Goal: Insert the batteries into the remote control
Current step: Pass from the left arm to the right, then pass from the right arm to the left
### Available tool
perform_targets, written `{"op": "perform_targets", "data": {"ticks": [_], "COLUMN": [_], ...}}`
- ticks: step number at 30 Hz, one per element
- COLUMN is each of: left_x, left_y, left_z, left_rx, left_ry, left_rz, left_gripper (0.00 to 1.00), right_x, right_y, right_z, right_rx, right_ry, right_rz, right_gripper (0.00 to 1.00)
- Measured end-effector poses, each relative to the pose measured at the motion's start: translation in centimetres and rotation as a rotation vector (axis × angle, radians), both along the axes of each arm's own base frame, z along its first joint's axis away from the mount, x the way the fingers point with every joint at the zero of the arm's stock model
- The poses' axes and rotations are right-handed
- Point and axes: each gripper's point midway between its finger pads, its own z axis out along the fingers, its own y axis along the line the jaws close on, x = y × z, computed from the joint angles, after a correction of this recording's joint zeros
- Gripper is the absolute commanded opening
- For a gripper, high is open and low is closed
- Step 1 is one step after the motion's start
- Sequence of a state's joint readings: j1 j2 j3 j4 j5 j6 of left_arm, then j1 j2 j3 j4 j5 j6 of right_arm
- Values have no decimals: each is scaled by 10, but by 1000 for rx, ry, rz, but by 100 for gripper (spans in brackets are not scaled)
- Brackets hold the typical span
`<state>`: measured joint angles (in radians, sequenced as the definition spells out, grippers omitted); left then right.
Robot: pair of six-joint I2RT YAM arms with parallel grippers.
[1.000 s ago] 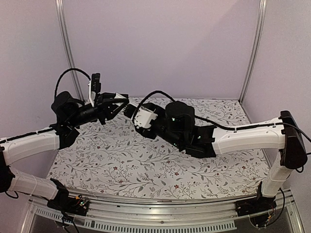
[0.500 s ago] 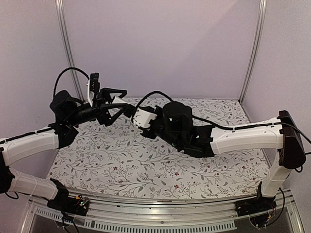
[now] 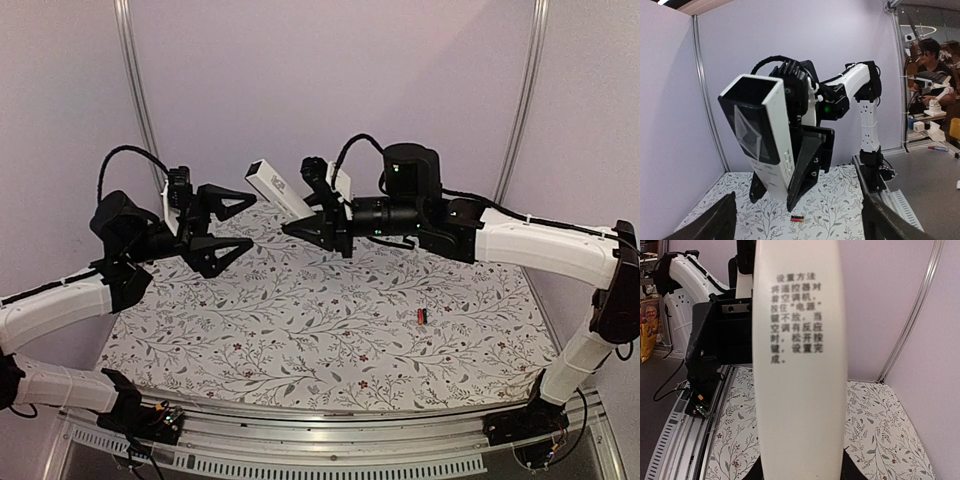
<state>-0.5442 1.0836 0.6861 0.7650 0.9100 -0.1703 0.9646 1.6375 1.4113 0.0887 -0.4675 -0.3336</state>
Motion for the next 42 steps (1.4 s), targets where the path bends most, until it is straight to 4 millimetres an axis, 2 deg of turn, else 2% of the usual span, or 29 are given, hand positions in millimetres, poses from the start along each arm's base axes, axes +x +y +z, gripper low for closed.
{"op": "perform_targets", "data": {"ticks": [5,10,13,17,23,24,29,30,34,38,42], "left_x": [7,10,7,5,8,7,7,7,9,36,40], "left_y": [-11,-13,-16,-19,-20,-20,-20,-20,-18,-19,-18], "left_z": [-16,-16,-17,-17,-18,-17,-16,-15,-5,16,52], "left_rx": [24,18,17,17,13,10,4,1,-45,-93,-162], "left_ry": [75,97,104,113,118,114,132,144,207,417,515], "left_rz": [-16,-7,-18,-30,-28,-30,-35,-39,-37,30,34], "left_gripper": [78,74,66,45,0,0,0,0,0,0,0], "right_x": [-18,-19,-17,-17,-21,-21,-21,-18,-11,-31,-45], "right_y": [6,13,18,22,24,24,24,24,14,-23,-48], "right_z": [-8,-12,-18,-30,-32,-31,-31,-31,-30,-24,2], "right_rx": [-22,-37,-49,-73,-87,-87,-92,-92,-71,-19,74], "right_ry": [53,80,93,117,139,140,136,131,55,-125,-373], "right_rz": [77,104,112,127,152,155,151,137,70,61,54], "right_gripper": [0,0,0,0,0,4,84,89,93,96,97]}}
